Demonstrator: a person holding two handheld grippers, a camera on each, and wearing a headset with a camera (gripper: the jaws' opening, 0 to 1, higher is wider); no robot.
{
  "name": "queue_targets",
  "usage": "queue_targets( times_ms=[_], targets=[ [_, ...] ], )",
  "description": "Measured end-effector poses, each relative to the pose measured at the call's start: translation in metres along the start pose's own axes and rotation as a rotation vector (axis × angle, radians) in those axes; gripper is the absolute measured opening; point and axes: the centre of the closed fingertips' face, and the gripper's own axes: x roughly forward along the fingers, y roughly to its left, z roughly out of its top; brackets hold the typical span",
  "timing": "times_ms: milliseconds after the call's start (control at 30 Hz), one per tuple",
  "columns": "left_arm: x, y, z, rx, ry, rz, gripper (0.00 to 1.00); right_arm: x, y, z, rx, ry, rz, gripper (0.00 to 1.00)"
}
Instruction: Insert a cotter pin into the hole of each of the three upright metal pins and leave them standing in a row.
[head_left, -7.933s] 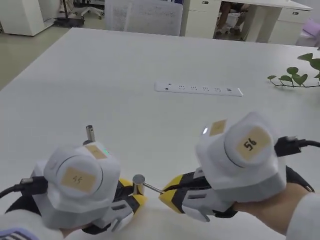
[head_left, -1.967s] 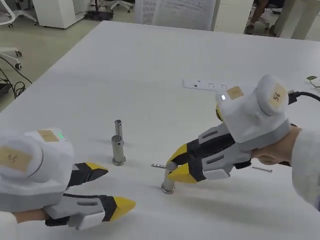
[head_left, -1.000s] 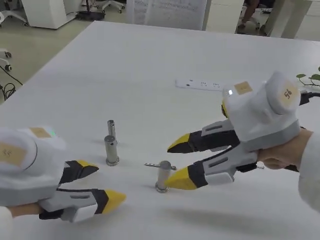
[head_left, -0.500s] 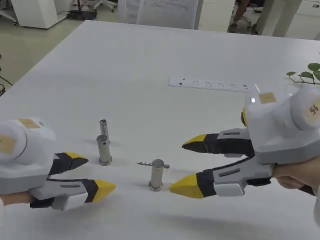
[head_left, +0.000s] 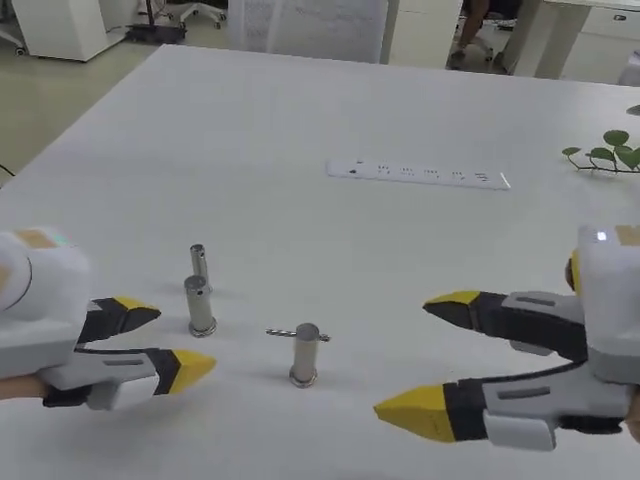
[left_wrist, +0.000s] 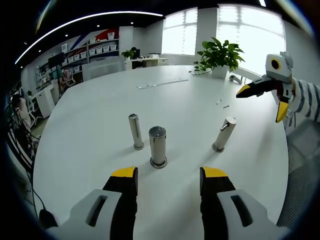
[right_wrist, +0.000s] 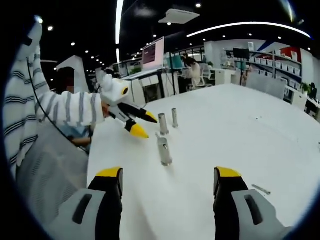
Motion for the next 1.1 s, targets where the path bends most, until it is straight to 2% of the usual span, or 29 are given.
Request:
queue_targets(
  times_ms=[167,267,400,667,1000,1100],
  targets=[
    [0.001,0.001,0.003,-0.006,-0.01,0.003,0.49,-0.015,-0.005,-0.021,0.052,0.014,-0.03,0.79],
    [0.003,0.001,0.005,-0.007,-0.014,0.004,0.49,-0.019,-0.006,-0.031,0.118,0.017,-0.036,0.83],
    [0.005,0.0,0.007,-0.003,-0.016,0.003,0.49,-0.025,-0.01,-0.042,0.144,0.02,-0.063,0.87],
    [0.009,0.0,0.007,0.007,-0.009,-0.004,0.48,-0.039,-0.018,-0.053,0.215,0.004,-0.142,1.0],
    [0.012,0.003,0.008,0.009,-0.015,0.016,0.46,-0.052,-0.019,-0.068,0.276,0.011,-0.185,1.0],
    [0.013,0.008,0.01,0.023,-0.021,0.044,0.43,-0.055,-0.019,-0.071,0.28,0.019,-0.195,1.0]
  ],
)
